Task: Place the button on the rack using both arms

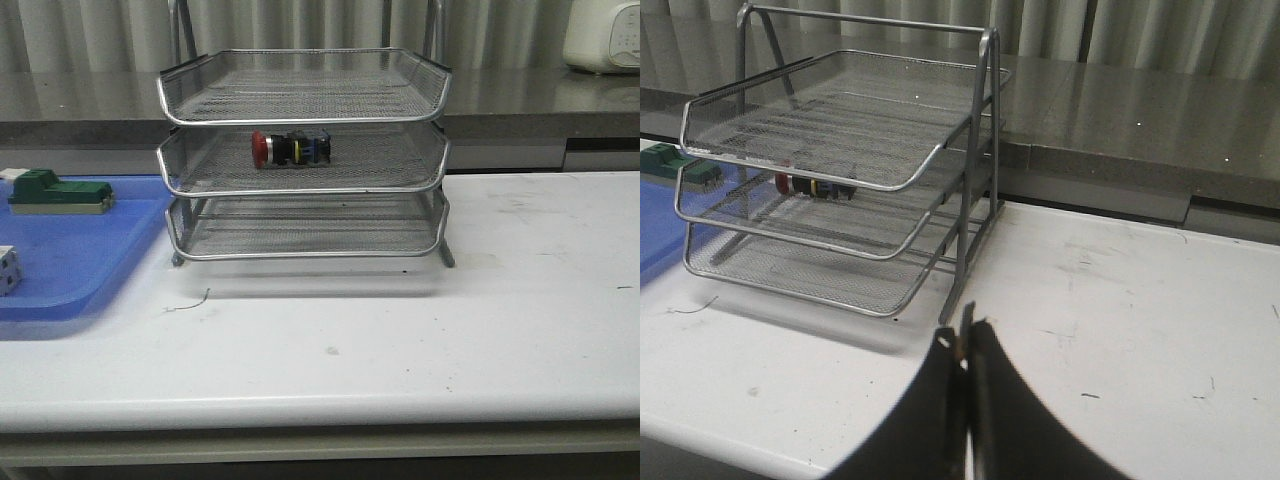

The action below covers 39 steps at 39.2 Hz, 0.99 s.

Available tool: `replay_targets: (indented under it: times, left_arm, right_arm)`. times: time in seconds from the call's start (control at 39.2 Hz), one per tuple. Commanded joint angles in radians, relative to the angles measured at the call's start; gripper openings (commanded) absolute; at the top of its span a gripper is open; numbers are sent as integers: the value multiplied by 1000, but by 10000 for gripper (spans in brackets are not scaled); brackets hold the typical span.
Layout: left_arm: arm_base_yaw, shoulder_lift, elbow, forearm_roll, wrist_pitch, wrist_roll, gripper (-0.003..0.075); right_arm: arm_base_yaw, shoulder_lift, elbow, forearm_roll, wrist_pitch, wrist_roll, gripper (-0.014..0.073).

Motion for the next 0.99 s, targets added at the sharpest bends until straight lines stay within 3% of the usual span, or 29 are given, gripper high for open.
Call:
replay_targets:
  times: [0.0, 0.56, 0.76, 0.97]
  left_arm:
    - [2, 14, -23, -13, -86, -10, -19]
    - [2, 11, -9, -13, -115, -12, -19]
    - [2, -67, 123, 166, -295, -213, -19]
    - [2, -99, 288, 173, -362, -224, -19]
  right_arm:
    - [-7, 10, -25, 0, -71, -4, -110]
    - [-7, 10, -25, 0, -71, -4, -110]
    - [-6, 10, -25, 0, -71, -4, -110]
    - [-6, 10, -25, 0, -69, -4, -110]
